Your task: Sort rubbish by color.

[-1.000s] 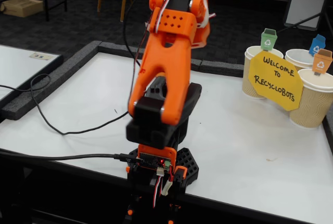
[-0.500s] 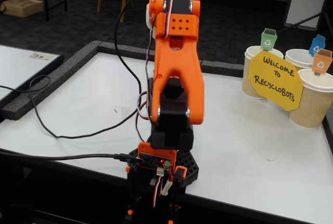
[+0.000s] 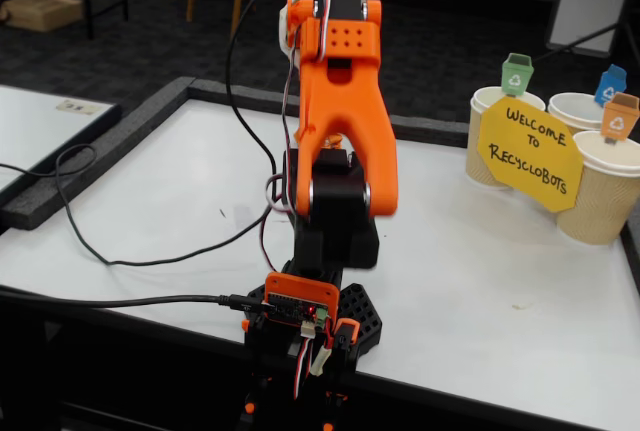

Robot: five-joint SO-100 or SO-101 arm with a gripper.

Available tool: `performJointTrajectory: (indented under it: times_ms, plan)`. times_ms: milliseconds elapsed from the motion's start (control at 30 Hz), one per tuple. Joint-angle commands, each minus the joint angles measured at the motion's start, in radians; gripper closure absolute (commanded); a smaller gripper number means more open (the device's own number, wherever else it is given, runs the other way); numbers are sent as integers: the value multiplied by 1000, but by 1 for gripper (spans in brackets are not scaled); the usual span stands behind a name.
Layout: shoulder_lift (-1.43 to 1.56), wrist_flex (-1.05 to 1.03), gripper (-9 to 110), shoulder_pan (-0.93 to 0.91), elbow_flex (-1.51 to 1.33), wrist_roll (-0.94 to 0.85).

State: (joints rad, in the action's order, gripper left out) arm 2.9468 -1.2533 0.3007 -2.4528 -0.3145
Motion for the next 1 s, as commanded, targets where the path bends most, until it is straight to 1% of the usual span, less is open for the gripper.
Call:
performJointTrajectory:
  times_ms: [0,200,433,833,900,967]
  plan:
    - [-195,126,101,-54,114,-18]
    - [-469,247,101,-92,204,-18]
    - [-818,305,101,-137,411,-18]
    - [-1307,218,100,-74,862,-18]
    - [-1359,213,98,-69,905,-18]
    - [-1402,210,94,-64,940,-18]
